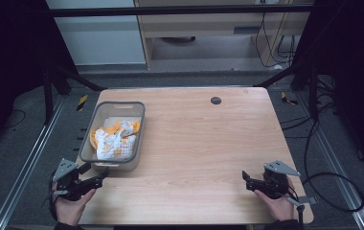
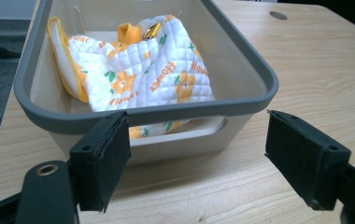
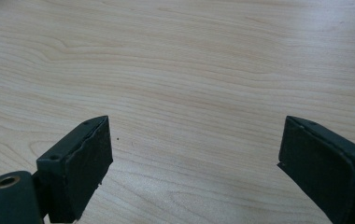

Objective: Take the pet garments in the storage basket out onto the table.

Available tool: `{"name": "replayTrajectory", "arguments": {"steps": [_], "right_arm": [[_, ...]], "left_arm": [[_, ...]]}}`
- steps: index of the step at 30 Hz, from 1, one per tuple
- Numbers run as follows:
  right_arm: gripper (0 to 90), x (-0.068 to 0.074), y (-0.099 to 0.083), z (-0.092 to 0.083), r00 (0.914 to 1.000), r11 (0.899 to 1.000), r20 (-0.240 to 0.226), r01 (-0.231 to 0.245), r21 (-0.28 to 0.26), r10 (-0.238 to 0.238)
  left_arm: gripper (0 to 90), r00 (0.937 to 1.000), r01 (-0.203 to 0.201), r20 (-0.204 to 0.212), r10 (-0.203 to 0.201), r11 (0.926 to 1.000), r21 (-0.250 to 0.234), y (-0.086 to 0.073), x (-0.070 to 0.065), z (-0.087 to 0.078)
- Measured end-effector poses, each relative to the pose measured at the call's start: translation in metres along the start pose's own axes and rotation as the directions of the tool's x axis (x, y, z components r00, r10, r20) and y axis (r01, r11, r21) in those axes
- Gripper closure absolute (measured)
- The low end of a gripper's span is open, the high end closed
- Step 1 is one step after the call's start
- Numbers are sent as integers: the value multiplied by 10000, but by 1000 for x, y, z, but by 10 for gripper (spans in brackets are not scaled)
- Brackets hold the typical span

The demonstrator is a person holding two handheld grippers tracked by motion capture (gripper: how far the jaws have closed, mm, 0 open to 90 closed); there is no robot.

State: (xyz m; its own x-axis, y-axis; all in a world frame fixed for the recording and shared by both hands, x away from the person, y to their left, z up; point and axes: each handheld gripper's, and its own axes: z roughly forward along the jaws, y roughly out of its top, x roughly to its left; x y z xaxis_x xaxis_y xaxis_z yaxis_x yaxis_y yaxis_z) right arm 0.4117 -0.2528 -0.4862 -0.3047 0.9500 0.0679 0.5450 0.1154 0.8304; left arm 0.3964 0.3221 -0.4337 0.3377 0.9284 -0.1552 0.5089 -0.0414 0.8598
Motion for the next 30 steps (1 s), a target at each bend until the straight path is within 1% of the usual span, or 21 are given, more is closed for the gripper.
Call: {"name": "replayTrajectory", "arguments": {"steps": [4,10,16,18,23,30], "right_arm": [[96,0,0,0,10000,10000,-23,-17,-41,17],[96,1,-1,1,9999,9999,-1,144,-4,-144],[96,0,-1,1,9999,9999,55,132,-13,-132],[96,-1,-2,0,10000,10000,88,22,-61,-21],[96,-2,-2,0,9999,10000,145,41,-90,-40],[96,-2,-2,0,9998,9999,216,-22,-121,25]], "left_arm": [[217,10000,-28,29,28,10000,-15,3,-1,-1],[217,9999,-132,74,132,9999,-67,7,-6,-3],[217,9996,-157,224,159,9998,-94,14,-10,-3],[217,9995,-186,270,189,9998,-114,16,-11,-3],[216,9990,-333,295,340,9991,-253,26,-13,-5],[213,9986,-422,301,431,9986,-320,36,-13,-5]]}}
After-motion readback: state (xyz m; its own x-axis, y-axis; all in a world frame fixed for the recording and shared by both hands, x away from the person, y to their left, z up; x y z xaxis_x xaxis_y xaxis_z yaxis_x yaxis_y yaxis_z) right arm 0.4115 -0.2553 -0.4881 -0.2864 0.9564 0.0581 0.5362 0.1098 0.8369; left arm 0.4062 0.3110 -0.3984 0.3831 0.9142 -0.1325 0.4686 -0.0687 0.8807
